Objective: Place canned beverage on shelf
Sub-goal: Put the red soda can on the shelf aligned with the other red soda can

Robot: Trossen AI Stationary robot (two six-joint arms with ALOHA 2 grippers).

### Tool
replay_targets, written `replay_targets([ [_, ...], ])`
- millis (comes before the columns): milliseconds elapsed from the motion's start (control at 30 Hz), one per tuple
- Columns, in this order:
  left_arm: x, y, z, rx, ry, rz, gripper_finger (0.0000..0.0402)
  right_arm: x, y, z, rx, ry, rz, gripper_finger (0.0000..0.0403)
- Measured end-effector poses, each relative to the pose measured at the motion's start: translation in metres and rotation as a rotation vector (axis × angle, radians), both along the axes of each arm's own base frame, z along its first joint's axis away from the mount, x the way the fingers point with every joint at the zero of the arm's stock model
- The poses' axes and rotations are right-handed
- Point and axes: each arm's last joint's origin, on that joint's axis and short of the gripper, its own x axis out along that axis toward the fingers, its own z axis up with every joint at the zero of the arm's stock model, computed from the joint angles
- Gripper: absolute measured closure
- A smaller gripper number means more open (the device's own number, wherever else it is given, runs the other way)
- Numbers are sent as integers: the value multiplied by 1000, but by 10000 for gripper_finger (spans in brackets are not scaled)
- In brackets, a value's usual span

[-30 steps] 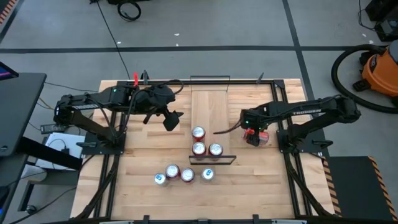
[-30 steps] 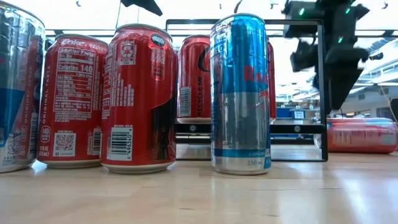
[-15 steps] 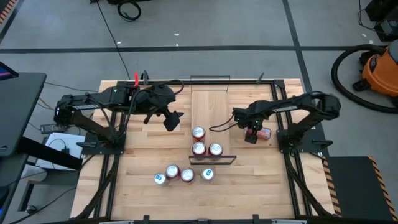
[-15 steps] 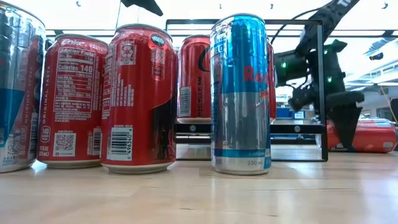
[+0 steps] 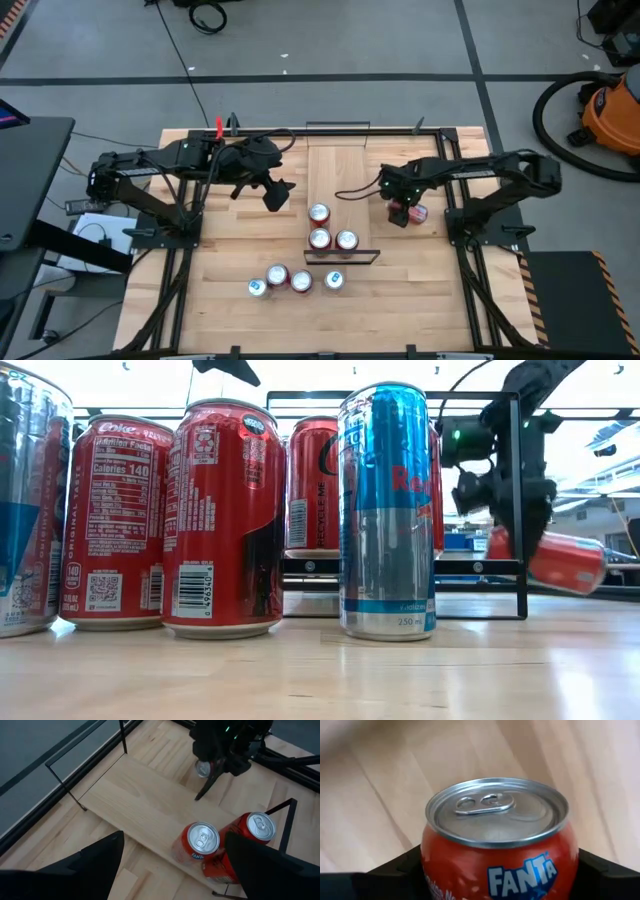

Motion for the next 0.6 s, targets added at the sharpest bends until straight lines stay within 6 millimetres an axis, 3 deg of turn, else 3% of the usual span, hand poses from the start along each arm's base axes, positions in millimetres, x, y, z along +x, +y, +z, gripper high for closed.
replay_targets([
  [367,1,2,1,1,-15,5,47,7,4,69,-198,-617,-33,84],
  [600,1,2,1,1,-14,5,47,27,3,87,-254,-920,-21,82],
])
